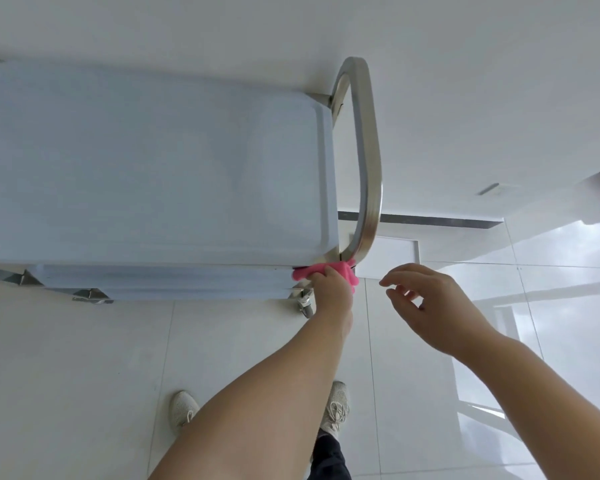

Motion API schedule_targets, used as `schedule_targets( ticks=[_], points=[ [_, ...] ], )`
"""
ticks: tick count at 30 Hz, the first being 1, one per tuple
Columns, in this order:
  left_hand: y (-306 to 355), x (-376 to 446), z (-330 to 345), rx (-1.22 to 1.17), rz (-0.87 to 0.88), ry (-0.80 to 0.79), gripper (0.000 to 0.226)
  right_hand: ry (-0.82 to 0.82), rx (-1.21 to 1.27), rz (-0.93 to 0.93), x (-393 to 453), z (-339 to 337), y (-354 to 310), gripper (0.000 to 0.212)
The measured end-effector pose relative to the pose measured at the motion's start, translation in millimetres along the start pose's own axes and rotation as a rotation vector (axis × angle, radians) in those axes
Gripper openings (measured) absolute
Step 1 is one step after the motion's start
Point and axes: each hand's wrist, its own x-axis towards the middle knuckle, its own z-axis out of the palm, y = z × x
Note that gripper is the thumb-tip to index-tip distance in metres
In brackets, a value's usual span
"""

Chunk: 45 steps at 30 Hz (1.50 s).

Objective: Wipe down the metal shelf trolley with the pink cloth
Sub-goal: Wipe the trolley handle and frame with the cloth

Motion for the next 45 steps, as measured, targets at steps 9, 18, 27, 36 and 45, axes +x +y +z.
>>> schedule_targets(
  ticks=[9,18,27,36,45],
  points=[
    [26.3,-29.5,-80.4,0.17,-0.023,-0.381,0.026,-0.089,-0.038,0.051,-2.9,-11.1,-26.8,0.022],
    [96.7,-103.1,-133.2,0.437,0.233,-0.829,0.039,-0.155,-0.042,0.074,-21.1,0.4,-119.3,0.01],
    [102.0,-110.1,-156.4,0.956,0.755,-0.524,0.014,0.096,-0.092,0.283,-32.8,1.5,-130.6,0.018],
    [98.5,-58.7,-102.0,1.244,0.866,-0.305,0.023,0.068,-0.352,0.377,2.2,-6.8,-24.6,0.028],
    [126.2,-22.0,-33.8,0.959,1.04,-0.059,0.014,0.268,0.022,0.229,79.9,-27.8,16.5,0.031]
  ],
)
